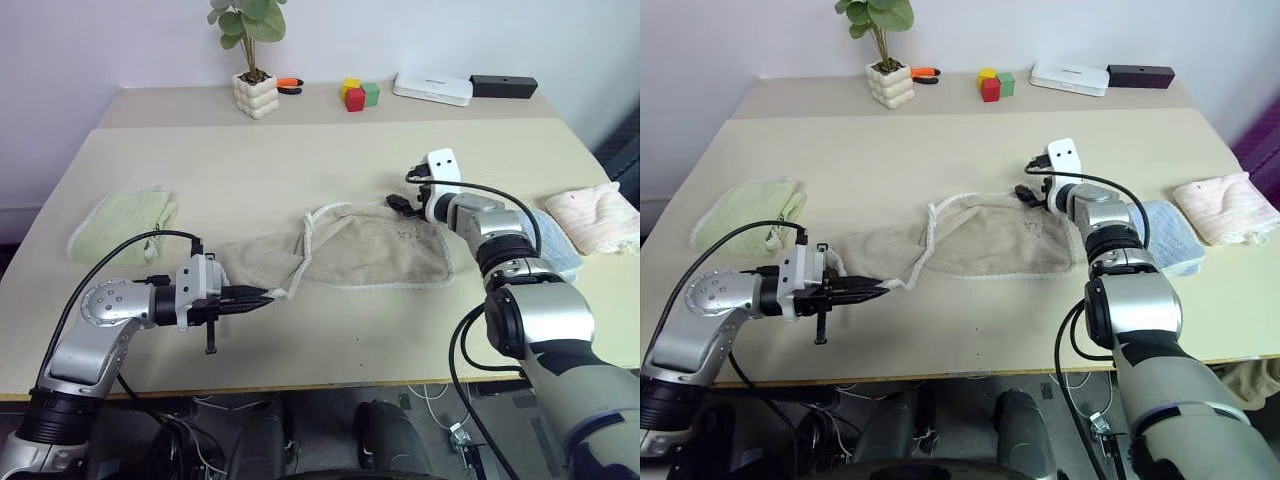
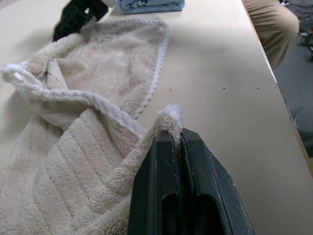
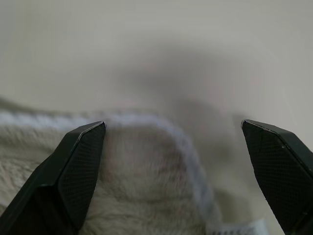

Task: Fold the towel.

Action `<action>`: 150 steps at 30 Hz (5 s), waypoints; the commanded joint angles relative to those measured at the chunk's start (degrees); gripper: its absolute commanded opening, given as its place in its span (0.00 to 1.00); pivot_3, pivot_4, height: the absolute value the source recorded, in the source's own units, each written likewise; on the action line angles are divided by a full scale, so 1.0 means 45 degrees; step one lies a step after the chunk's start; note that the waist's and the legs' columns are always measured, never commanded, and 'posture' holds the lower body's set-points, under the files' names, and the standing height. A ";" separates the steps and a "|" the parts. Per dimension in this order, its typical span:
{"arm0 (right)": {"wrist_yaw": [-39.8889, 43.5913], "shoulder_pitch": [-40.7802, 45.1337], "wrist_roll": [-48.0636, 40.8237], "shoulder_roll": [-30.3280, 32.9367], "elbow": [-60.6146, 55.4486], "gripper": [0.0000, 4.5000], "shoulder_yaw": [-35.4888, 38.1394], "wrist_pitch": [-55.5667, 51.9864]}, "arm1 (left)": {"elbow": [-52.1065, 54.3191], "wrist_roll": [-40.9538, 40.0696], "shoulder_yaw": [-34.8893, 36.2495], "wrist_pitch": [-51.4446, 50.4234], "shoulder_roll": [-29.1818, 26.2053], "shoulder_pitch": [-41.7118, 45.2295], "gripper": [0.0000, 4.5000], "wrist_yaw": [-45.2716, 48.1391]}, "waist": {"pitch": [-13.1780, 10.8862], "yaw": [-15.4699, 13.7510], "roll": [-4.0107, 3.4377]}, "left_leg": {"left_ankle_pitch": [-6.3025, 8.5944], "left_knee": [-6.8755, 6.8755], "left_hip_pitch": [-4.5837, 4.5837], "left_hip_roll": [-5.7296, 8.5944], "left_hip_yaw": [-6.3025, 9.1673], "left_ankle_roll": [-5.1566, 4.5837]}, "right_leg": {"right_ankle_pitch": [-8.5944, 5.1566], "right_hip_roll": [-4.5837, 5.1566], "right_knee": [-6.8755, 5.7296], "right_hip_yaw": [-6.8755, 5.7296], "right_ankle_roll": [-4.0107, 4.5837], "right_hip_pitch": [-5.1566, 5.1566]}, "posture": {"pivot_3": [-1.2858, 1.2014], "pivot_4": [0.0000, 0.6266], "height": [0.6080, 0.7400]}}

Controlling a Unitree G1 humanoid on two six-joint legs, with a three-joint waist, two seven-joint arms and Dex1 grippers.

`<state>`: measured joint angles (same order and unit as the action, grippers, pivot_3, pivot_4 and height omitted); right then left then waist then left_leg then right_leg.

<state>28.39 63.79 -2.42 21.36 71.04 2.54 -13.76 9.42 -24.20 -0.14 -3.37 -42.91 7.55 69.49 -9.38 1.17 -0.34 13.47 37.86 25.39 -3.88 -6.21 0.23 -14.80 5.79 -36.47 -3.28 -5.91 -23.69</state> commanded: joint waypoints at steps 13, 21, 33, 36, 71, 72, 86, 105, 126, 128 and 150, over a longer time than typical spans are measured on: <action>-0.0461 0.0346 0.0327 -0.0111 0.0162 0.02 0.0313 -0.0271 | -0.0452 0.0205 0.0285 0.0853 -0.0061 0.0225 0.00 0.0158 | 0.0002 -0.0039 0.0002 | 0.0000 0.0002 -0.0003 0.0000 0.0003 0.0001 | 0.0000 0.0000 0.0001 -0.0001 0.0000 0.0008 | 0.52 0.24 0.96; 0.1419 -0.1401 -0.0694 0.1091 -0.4120 0.02 0.0943 0.0335 | -0.2056 -0.1531 0.2518 -0.0217 0.0534 0.0809 0.00 -0.1113 | -0.0002 -0.0086 -0.0002 | 0.0000 0.0002 0.0005 0.0001 0.0006 0.0001 | 0.0001 0.0002 0.0002 -0.0001 -0.0001 0.0003 | 0.52 0.24 0.96; -0.1013 0.0745 0.0143 0.0625 -0.2717 0.02 0.0657 0.2715 | -1.4377 0.1294 0.2676 0.2906 0.2147 1.1198 0.00 -0.4606 | -0.0061 -0.0059 0.0063 | -0.0030 0.0013 0.0006 0.0009 0.0006 0.0043 | -0.0002 -0.0008 -0.0021 -0.0010 -0.0012 -0.0003 | 0.52 0.24 0.96; -0.1583 0.2197 0.0273 0.0494 -0.1423 0.02 0.0803 0.3973 | -1.6679 0.1910 0.2823 0.4139 0.2119 1.3874 0.00 -0.5446 | -0.0123 -0.0009 0.0123 | -0.0066 0.0024 0.0089 0.0010 0.0011 0.0101 | -0.0001 -0.0010 -0.0066 -0.0006 -0.0014 -0.0087 | 0.52 0.24 0.96; 0.5527 -1.2067 -0.2808 0.4120 -1.6089 0.08 0.0726 0.2676 | -1.1113 0.0072 0.3438 0.3355 -0.0429 0.5541 0.00 0.5078 | -0.0122 -0.0137 0.0128 | -0.0025 0.0073 0.0115 -0.0002 0.0001 0.0033 | -0.0023 0.0002 -0.0145 -0.0006 -0.0041 -0.0133 | 0.52 0.24 0.96; 0.5584 -1.2085 -0.2888 0.4064 -1.6080 0.15 0.0689 0.2641 | -1.0927 0.0056 0.3438 0.3356 -0.0366 0.5400 0.00 0.4995 | -0.0122 -0.0124 0.0128 | -0.0025 0.0073 0.0103 -0.0002 0.0000 0.0032 | -0.0024 0.0002 -0.0147 -0.0005 -0.0040 -0.0124 | 0.52 0.24 0.96; 0.6882 -1.1219 -0.1392 0.6150 -1.5813 0.65 -0.0005 0.3301 | -0.9538 -0.0074 0.3240 0.3007 0.0056 0.4827 0.00 0.4492 | -0.0121 -0.0135 0.0129 | -0.0023 0.0071 0.0076 -0.0001 -0.0002 0.0029 | -0.0023 0.0004 -0.0157 -0.0004 -0.0038 -0.0111 | 0.52 0.24 0.96; 0.8188 -0.8779 -0.0628 0.6520 -1.3156 0.01 -0.0828 0.4742 | -1.0441 0.0872 0.2862 0.3705 -0.0073 0.5726 0.00 0.3754 | -0.0121 -0.0134 0.0136 | -0.0023 0.0075 0.0058 -0.0001 -0.0010 0.0030 | -0.0022 0.0005 -0.0156 -0.0003 -0.0036 -0.0098 | 0.52 0.24 0.96; 0.1820 -0.2160 0.0761 0.4280 -0.5923 0.01 -0.0723 1.0538 | -1.8087 0.3483 0.3061 0.8768 -0.0653 1.3960 0.00 -0.0364 | -0.0146 -0.0105 0.0157 | -0.0082 0.0044 0.0133 0.0003 -0.0070 0.0120 | -0.0021 0.0011 -0.0113 -0.0009 -0.0048 -0.0162 | 0.52 0.24 0.96; 0.3466 -0.4029 -0.0696 0.4362 -0.8252 0.01 -0.0621 0.9305 | -1.7864 0.3106 0.3185 0.9043 -0.0628 1.3133 0.00 0.1328 | -0.0146 -0.0098 0.0155 | -0.0081 0.0044 0.0070 0.0003 -0.0071 0.0118 | -0.0022 0.0012 -0.0119 -0.0005 -0.0048 -0.0111 | 0.52 0.24 0.96; 0.9140 -1.4385 -0.5413 0.8459 -1.7825 0.01 0.2412 0.2628 | -1.1778 -0.1989 0.2503 0.6028 -0.2524 0.3645 0.00 0.5114 | -0.0133 -0.0130 0.0169 | -0.0011 0.0067 -0.0004 -0.0011 -0.0040 0.0011 | -0.0022 0.0025 -0.0154 -0.0001 -0.0029 -0.0050 | 0.52 0.24 0.96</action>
<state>68.71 -0.10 -24.64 57.71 -7.01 9.91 -0.22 -46.16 -30.44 8.82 25.44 -52.17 25.34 92.31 -9.98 0.58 0.42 13.42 38.15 25.38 -3.93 -6.40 0.28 -14.90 5.90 -37.16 -3.28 -6.04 -23.93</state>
